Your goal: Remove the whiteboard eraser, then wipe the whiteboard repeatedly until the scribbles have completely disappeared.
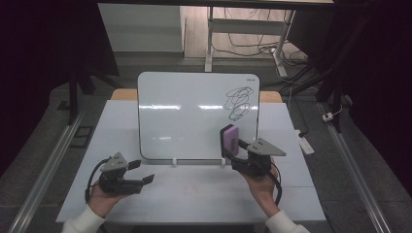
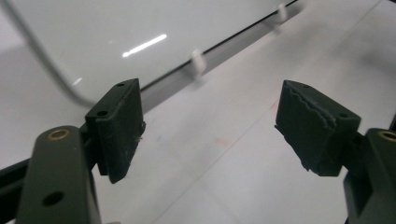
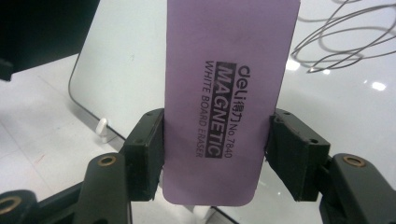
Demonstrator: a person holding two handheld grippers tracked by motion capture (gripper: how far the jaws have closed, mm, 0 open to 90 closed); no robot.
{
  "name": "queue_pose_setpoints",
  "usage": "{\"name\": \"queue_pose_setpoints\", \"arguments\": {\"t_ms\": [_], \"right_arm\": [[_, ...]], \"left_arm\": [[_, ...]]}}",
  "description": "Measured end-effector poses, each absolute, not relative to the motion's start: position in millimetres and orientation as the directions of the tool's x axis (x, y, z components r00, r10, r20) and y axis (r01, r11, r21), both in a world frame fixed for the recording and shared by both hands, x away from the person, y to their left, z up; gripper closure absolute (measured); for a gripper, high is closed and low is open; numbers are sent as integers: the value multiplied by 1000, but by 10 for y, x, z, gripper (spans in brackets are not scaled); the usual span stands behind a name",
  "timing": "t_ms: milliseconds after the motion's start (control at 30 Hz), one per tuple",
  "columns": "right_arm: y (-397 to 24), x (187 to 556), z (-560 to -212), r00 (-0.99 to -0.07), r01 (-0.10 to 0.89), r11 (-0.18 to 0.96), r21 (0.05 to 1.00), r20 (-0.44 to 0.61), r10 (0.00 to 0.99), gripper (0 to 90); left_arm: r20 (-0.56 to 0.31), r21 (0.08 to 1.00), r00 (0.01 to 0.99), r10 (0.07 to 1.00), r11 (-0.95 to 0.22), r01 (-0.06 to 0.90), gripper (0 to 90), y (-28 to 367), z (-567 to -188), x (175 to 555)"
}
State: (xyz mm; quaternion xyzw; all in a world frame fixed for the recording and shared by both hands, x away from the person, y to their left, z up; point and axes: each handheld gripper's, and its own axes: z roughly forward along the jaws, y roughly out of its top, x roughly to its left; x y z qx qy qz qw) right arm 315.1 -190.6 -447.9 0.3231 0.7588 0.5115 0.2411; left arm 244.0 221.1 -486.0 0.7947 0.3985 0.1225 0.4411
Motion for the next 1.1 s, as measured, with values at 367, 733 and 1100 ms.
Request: {"name": "queue_pose_setpoints", "arguments": {"t_ms": [367, 733, 1100], "right_arm": [[-2011, 3214, -4338, -654, 220, 286, 933, -76, 752, 399], [-2136, 3604, -3918, -546, 224, 293, 930, -129, 828, 401], [-2190, 3871, -3729, -479, 254, 276, 927, -127, 869, 401]], "left_arm": [[-172, 776, 596, 784, -266, 573, 211, 2502, -5005, 2353], [-190, 762, 576, 795, -250, 597, 218, 2566, -5088, 2355], [-189, 759, 583, 790, -259, 597, 215, 2528, -5110, 2363]]}}
